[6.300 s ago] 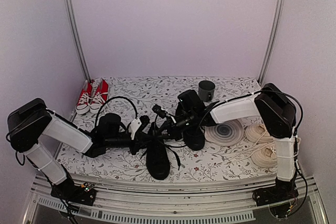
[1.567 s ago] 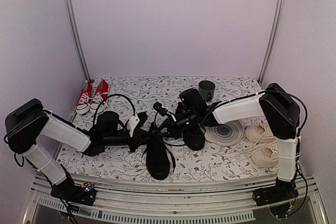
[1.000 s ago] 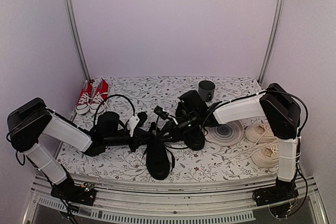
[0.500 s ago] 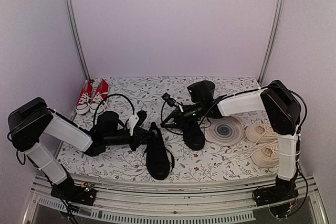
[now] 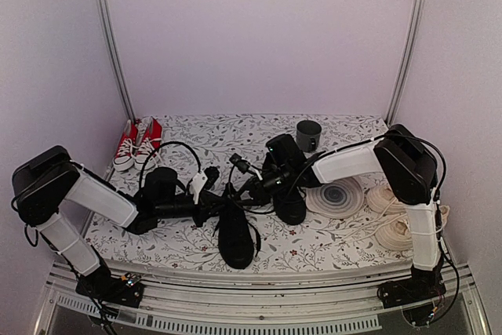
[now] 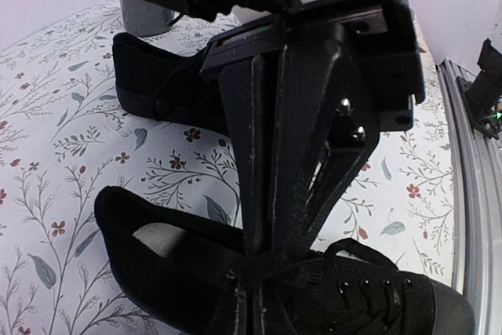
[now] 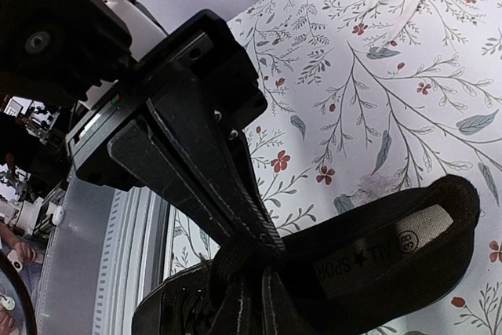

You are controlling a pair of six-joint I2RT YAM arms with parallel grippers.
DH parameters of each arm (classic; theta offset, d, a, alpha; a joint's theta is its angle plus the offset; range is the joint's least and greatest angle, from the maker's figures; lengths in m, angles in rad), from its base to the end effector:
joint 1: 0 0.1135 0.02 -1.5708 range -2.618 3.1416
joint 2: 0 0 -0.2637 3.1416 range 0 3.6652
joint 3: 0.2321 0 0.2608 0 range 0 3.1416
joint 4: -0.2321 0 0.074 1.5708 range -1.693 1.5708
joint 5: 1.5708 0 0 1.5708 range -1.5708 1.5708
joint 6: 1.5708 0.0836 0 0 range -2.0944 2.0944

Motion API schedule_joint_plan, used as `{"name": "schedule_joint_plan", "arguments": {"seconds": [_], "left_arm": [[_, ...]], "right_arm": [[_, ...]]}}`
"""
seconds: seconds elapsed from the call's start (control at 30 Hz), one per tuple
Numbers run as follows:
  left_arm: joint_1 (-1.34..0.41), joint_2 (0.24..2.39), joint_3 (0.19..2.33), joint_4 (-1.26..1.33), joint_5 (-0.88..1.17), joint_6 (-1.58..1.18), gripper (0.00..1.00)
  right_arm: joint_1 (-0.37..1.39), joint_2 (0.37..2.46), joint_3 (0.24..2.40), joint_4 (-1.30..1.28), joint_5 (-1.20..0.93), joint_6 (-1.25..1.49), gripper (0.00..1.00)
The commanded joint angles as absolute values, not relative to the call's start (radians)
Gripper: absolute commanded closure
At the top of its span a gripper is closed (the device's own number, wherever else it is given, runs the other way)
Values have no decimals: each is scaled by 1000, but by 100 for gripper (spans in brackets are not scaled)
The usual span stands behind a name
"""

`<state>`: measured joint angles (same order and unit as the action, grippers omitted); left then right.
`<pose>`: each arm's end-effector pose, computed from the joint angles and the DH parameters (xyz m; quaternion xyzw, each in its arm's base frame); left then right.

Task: Tie the shoes
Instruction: Adjust the loops with the shoelace on the shoe.

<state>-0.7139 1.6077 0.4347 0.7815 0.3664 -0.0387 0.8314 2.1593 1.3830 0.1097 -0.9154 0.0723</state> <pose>0.2252 -0.2347 0.1083 0.3663 0.7375 -0.3417 0.4529 0.2797 0.4050 0.1206 -0.4783 0.6780 0.5287 0.1790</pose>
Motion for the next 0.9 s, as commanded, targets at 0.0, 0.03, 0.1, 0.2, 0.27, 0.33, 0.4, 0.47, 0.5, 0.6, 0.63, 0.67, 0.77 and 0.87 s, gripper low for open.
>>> {"name": "schedule_joint_plan", "arguments": {"seconds": [0.0,0.03,0.1,0.2,0.27,0.33,0.4,0.47,0.5,0.6,0.63,0.67,0.77,0.87], "left_arm": [[-701,1614,431,828,377,-46,100],[-701,1615,431,828,375,-46,100],[-701,1615,433,830,372,-46,100],[-700,1615,435,836,366,-46,100],[-701,1616,437,842,365,-50,100],[-701,1618,439,848,374,-57,100],[-701,1620,437,855,384,-62,100],[-701,1620,433,860,391,-67,100],[-701,1620,433,860,394,-68,100],[-701,1621,432,870,393,-70,100],[-701,1623,433,872,394,-72,100],[-701,1623,433,877,395,-74,100],[-701,1631,431,896,398,-85,100],[-701,1642,433,903,406,-92,100]], "right_arm": [[847,2175,1398,159,-932,105,92],[849,2176,1396,169,-941,110,92],[854,2176,1396,176,-955,114,89],[858,2178,1393,167,-955,103,84],[859,2177,1386,169,-940,105,84],[859,2179,1385,174,-923,111,83],[859,2183,1387,192,-906,123,85],[860,2193,1397,205,-894,141,86],[863,2197,1403,204,-891,143,84],[871,2203,1403,203,-888,144,76],[874,2201,1400,203,-880,144,76],[876,2199,1393,205,-877,144,76],[876,2198,1391,204,-872,150,77],[879,2194,1393,200,-858,153,86]]}}
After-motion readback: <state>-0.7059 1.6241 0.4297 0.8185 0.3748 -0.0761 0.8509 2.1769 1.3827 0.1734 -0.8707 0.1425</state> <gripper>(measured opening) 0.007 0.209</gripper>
